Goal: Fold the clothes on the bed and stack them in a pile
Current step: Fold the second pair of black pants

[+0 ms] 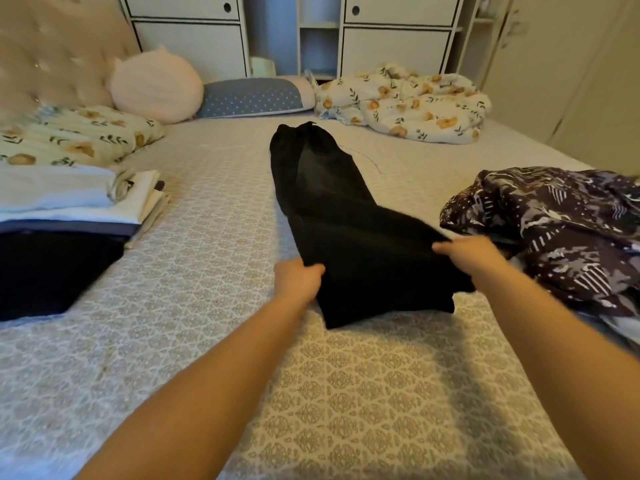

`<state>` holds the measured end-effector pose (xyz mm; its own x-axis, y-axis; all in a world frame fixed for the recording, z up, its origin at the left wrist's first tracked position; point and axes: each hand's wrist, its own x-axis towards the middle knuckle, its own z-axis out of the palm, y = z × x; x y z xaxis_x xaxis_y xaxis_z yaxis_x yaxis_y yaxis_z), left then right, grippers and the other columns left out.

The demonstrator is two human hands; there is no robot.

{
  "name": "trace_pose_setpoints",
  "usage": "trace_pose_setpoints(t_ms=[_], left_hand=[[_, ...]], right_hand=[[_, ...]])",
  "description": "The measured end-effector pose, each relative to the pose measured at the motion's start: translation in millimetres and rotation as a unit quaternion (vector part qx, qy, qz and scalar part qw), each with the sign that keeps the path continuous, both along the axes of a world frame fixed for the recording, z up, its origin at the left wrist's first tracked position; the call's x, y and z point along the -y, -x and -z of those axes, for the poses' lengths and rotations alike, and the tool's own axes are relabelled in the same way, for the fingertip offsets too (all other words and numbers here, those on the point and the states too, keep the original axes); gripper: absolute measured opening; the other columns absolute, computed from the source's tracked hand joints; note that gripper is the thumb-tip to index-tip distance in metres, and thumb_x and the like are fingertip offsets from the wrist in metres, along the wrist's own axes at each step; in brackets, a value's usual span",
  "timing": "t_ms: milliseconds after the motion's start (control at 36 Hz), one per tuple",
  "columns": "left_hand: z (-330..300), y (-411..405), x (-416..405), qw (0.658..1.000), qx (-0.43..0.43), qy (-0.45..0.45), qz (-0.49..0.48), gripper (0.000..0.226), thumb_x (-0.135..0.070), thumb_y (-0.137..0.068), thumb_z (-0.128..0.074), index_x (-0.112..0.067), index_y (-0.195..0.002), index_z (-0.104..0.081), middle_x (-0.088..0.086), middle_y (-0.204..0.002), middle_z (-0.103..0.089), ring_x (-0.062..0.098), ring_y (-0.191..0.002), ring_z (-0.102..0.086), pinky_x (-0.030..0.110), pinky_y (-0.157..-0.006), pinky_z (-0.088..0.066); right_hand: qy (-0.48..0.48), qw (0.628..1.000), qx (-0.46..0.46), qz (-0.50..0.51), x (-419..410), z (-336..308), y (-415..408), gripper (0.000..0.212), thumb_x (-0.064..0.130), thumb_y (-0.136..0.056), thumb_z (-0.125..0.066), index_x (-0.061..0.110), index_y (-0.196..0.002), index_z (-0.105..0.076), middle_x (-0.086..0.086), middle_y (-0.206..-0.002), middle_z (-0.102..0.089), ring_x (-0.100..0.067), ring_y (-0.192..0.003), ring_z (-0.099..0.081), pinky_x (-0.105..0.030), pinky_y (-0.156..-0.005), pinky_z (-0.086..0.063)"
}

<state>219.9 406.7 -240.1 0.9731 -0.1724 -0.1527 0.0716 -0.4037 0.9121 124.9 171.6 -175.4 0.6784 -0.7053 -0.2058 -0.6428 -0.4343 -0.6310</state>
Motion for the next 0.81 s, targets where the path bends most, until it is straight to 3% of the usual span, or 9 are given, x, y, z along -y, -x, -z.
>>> trace_pose_setpoints(t_ms=[83, 167, 222, 306, 389, 528, 639, 694, 806], left_hand=[[26, 6, -3, 0.999, 0.018, -0.038, -0.008, 0.021, -0.023, -0.086, -0.062, -0.002, -0.089, -0.067, 0.012, -0.094, -0.068, 0.019, -0.072, -0.062, 0.032, -0.063, -0.050], [26, 6, 1, 0.999, -0.005, -0.026, 0.045, 0.020, -0.038, -0.088, -0.062, -0.022, -0.100, -0.064, -0.005, -0.095, -0.065, 0.013, -0.082, -0.060, 0.027, -0.071, -0.046], [22, 5, 5, 0.998, -0.004, -0.029, 0.062, 0.027, -0.040, -0.087, -0.062, -0.020, -0.104, -0.065, -0.006, -0.100, -0.065, 0.016, -0.092, -0.062, 0.029, -0.078, -0.048], [20, 3, 7, 0.995, 0.056, -0.053, 0.057, 0.024, -0.036, -0.087, -0.062, -0.013, -0.093, -0.066, -0.002, -0.099, -0.063, 0.016, -0.086, -0.061, 0.034, -0.078, -0.051], [22, 0, 13, 0.997, -0.004, -0.027, 0.069, 0.019, -0.032, -0.088, -0.063, -0.016, -0.099, -0.062, 0.001, -0.102, -0.064, 0.013, -0.082, -0.057, 0.027, -0.073, -0.045], [18, -4, 17, 0.995, -0.023, -0.069, 0.072, 0.037, -0.033, -0.090, -0.058, -0.011, -0.120, -0.059, 0.009, -0.119, -0.061, 0.025, -0.105, -0.058, 0.034, -0.090, -0.047], [13, -7, 17, 0.990, -0.040, -0.105, 0.082, 0.038, -0.035, -0.090, -0.058, -0.012, -0.121, -0.058, 0.011, -0.124, -0.057, 0.027, -0.110, -0.056, 0.034, -0.093, -0.046], [12, -9, 18, 0.989, -0.046, -0.113, 0.085, 0.040, -0.036, -0.090, -0.058, -0.010, -0.120, -0.057, 0.012, -0.124, -0.058, 0.028, -0.110, -0.056, 0.034, -0.093, -0.046], [11, -10, 20, 0.992, -0.038, -0.115, 0.046, 0.048, -0.041, -0.094, -0.052, -0.006, -0.127, -0.053, 0.016, -0.127, -0.055, 0.033, -0.117, -0.051, 0.040, -0.101, -0.042]], right_hand=[[0.024, 0.992, -0.119, -0.038, -4, 31, 12, 0.045, 0.042, -0.094, -0.053, 0.000, -0.110, -0.060, -0.018, -0.120, -0.059, -0.030, -0.099, -0.056, -0.030, -0.062, -0.039], [-0.026, 0.998, -0.063, -0.012, -8, 48, 19, 0.036, 0.035, -0.091, -0.061, 0.006, -0.112, -0.063, -0.012, -0.109, -0.062, -0.026, -0.085, -0.054, -0.031, -0.072, -0.042], [-0.041, 0.999, -0.022, 0.005, -11, 55, 21, 0.037, 0.032, -0.089, -0.063, 0.007, -0.115, -0.062, -0.012, -0.104, -0.062, -0.025, -0.083, -0.054, -0.033, -0.073, -0.043], [-0.024, 0.998, 0.063, -0.004, -16, 58, 23, 0.023, 0.029, -0.089, -0.064, 0.012, -0.104, -0.064, -0.004, -0.091, -0.062, -0.019, -0.075, -0.055, -0.033, -0.070, -0.045], [0.000, 0.991, 0.114, -0.065, -20, 56, 21, 0.010, 0.029, -0.089, -0.063, 0.019, -0.088, -0.063, -0.003, -0.089, -0.066, -0.018, -0.079, -0.059, -0.031, -0.063, -0.044], [0.018, 0.992, -0.007, -0.125, -19, 52, 20, 0.013, 0.035, -0.090, -0.061, 0.023, -0.094, -0.058, 0.000, -0.093, -0.061, -0.018, -0.084, -0.055, -0.027, -0.060, -0.040], [-0.016, 0.990, -0.046, -0.136, -21, 46, 19, 0.017, 0.033, -0.088, -0.064, 0.020, -0.079, -0.061, -0.001, -0.083, -0.062, -0.014, -0.075, -0.057, -0.024, -0.055, -0.038], [-0.046, 0.990, -0.012, -0.130, -21, 37, 16, 0.014, 0.031, -0.087, -0.066, 0.018, -0.082, -0.064, 0.001, -0.081, -0.064, -0.011, -0.073, -0.059, -0.023, -0.055, -0.040], [-0.095, 0.983, 0.079, -0.134, -24, 16, 13, 0.023, 0.026, -0.095, -0.056, 0.015, -0.113, -0.065, 0.007, -0.092, -0.066, -0.009, -0.082, -0.061, -0.021, -0.063, -0.044]])
